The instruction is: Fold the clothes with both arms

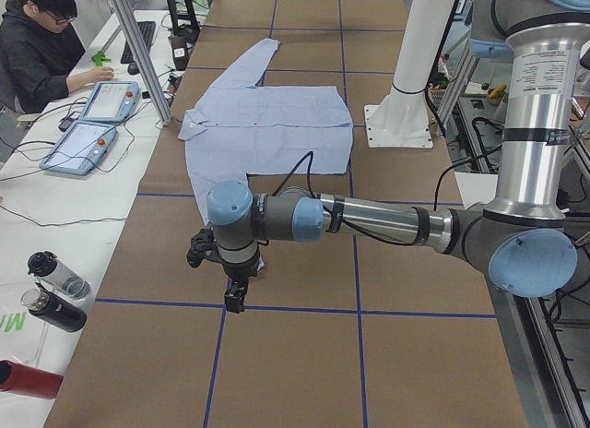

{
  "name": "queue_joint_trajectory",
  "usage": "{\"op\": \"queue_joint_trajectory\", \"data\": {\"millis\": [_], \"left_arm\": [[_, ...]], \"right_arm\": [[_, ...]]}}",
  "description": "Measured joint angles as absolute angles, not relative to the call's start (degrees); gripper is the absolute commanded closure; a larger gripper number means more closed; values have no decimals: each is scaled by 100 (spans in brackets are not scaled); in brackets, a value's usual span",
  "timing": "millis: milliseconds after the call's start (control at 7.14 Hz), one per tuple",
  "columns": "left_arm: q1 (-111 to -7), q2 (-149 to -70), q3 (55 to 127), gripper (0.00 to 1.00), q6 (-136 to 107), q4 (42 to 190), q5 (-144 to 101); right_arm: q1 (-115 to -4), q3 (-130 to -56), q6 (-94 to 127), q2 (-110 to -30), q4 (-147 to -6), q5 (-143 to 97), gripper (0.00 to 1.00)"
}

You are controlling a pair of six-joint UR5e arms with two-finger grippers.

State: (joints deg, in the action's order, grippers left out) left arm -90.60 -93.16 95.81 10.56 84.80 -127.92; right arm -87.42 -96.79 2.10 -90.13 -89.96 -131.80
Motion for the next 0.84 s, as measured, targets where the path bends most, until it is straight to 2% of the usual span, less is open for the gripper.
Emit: {"op": "queue_joint_trajectory", "data": {"millis": [280,840], "left_arm": [[-9051,-9586,9529,0,1024,8864,-12806],[-9035,-9671,9521,0,423,9352,-13192]], "right_arm": [[-8353,-9393,691,-8613,-8659,-13200,0],[-7428,-8444,2915,-8502,-6292,-13199,0]]}}
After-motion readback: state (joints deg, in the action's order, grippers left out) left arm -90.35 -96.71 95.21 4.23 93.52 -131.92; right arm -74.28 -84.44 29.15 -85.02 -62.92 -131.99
